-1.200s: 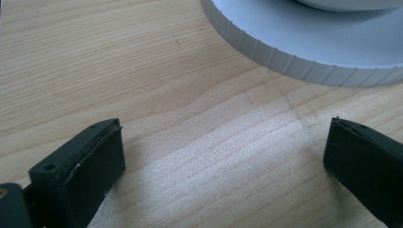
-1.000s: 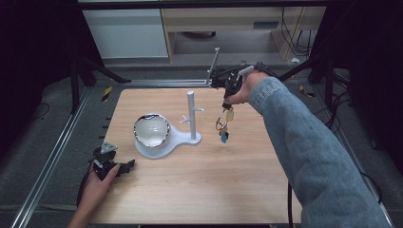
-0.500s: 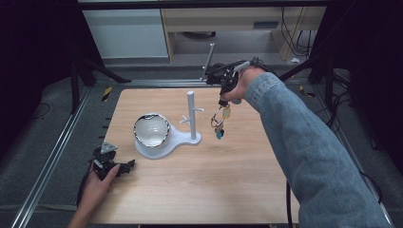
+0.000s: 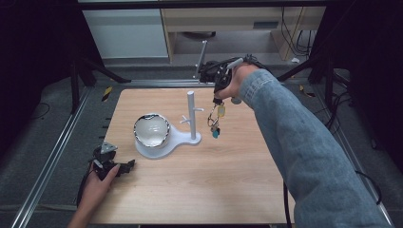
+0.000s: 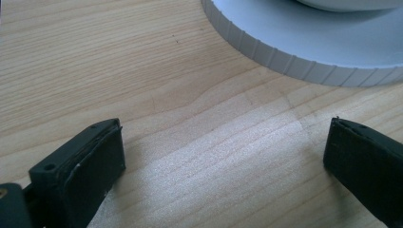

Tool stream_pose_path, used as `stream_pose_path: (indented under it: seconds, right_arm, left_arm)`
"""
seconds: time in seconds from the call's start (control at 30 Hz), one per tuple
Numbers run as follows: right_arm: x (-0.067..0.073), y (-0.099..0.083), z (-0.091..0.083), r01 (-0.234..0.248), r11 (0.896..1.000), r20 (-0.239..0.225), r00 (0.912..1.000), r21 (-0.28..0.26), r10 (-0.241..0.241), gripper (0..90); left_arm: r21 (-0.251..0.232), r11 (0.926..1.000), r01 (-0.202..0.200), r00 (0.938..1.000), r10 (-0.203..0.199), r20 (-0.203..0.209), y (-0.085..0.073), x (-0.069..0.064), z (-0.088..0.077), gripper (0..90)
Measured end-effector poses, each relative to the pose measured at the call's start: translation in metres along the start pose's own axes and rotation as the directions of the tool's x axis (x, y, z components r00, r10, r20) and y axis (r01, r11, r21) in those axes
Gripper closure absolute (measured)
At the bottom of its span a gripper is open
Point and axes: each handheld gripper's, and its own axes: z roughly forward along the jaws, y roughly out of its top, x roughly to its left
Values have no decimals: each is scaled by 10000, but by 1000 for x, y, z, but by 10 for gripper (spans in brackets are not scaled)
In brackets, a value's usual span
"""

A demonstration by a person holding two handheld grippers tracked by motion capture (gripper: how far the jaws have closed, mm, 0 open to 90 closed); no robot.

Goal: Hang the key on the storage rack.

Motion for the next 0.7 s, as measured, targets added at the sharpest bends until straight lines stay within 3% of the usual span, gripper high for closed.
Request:
stream_pose_path:
  seconds: [0.7]
  right_arm:
    - [3,23,11,307,9995,-216,9993,5,-307,884]
  left_arm:
    - [-1,10000,3,10000,-3,3,0,0,0,0]
